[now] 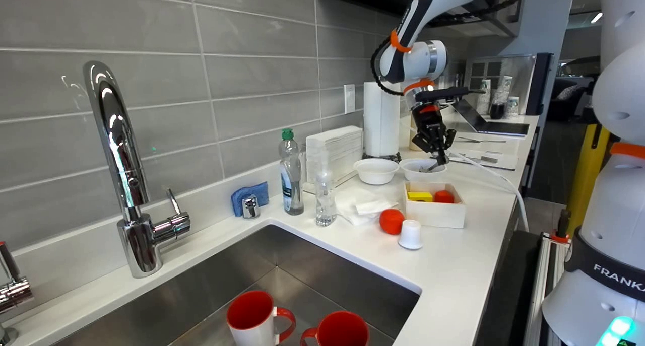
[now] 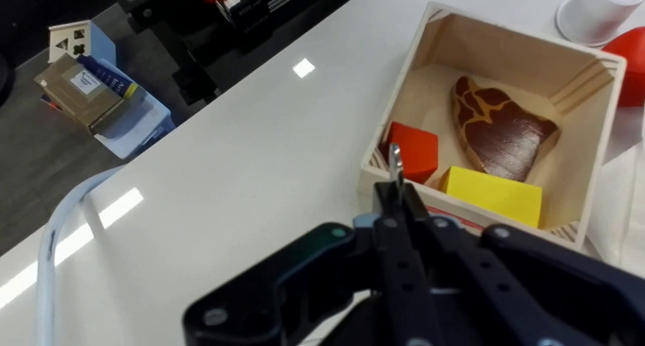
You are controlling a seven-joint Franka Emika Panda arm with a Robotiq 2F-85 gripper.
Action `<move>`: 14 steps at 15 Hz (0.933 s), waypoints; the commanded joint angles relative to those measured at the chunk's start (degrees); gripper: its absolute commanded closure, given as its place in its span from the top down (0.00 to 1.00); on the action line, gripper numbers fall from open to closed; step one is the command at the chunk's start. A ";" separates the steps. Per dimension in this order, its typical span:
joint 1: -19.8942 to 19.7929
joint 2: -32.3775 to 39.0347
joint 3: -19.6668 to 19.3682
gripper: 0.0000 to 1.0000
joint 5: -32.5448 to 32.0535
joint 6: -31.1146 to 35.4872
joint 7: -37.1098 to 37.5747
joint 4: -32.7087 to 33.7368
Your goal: Stir the coffee beans in the bowl with the metal spoon
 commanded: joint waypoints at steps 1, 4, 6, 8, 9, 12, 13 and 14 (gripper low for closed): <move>0.77 -2.02 1.04 0.01 0.90 1.28 -2.18 -1.19; 1.03 -1.97 1.40 0.01 1.57 4.15 -1.56 -1.32; 1.14 -1.52 1.29 0.01 1.00 6.55 -0.90 -1.41; 1.30 -1.02 0.95 0.01 0.02 9.65 -0.04 -1.74; 1.37 -0.74 0.74 0.01 -0.56 11.34 0.27 -2.01; 1.64 -0.24 -0.01 0.01 -2.63 13.14 1.32 -2.79; 1.84 -0.29 -0.33 0.01 -3.73 12.82 1.90 -3.01; 2.01 -0.44 -0.64 0.01 -5.19 11.60 2.23 -3.06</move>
